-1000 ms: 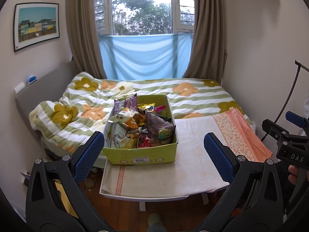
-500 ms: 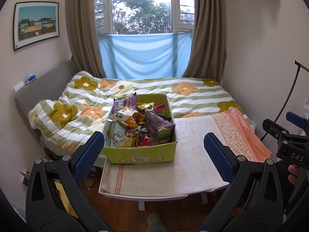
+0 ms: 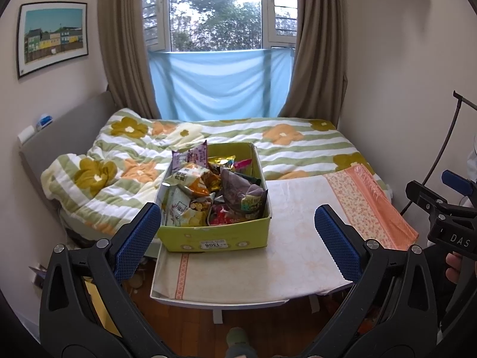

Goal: Organize snacks

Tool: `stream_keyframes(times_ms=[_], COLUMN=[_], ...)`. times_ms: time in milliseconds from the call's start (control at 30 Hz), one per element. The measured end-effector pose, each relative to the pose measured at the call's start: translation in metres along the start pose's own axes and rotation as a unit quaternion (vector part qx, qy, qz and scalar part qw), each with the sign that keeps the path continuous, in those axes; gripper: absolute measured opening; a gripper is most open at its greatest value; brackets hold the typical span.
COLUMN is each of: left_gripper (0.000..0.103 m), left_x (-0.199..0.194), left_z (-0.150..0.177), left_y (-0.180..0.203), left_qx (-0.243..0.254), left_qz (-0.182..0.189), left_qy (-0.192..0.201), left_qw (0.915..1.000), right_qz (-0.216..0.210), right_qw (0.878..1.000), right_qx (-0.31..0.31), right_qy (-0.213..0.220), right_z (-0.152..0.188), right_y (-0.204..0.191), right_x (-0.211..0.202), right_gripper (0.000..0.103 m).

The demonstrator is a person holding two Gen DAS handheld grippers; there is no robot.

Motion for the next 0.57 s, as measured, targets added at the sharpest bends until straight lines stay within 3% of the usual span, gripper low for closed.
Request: stream_keyframes(times_ms=[267, 567], left_gripper=[0.102, 0.102], left_x=[0.000, 0.013], left_z=[0.002, 0.014], left_y=[-0.002, -0.010], left_qx=[-0.014, -0.032], left_qz=[0.005, -0.004], left_qy=[0.002, -0.030], left_qw=[0.9999, 0.9990], right_qz=[-0.001, -0.010], right_qw=[1.000, 0.999], right_qx=[-0.002, -0.017], right_qy=[-0.005, -0.027], right_z=[-0.001, 0.004], right_y=[-0.003, -0.016], right_x=[0.002, 0.014], right_gripper=[0.098, 0.098])
Point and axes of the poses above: each gripper's, at about its wrist camera, not at the fingertips, and x roughly the way its jaws point, y to its right, z to its underside, the point moved 1 cm from there along x, roughly the way its jaws point, and after that the axes turned 11 degrees about z, right-handed, at the moved point
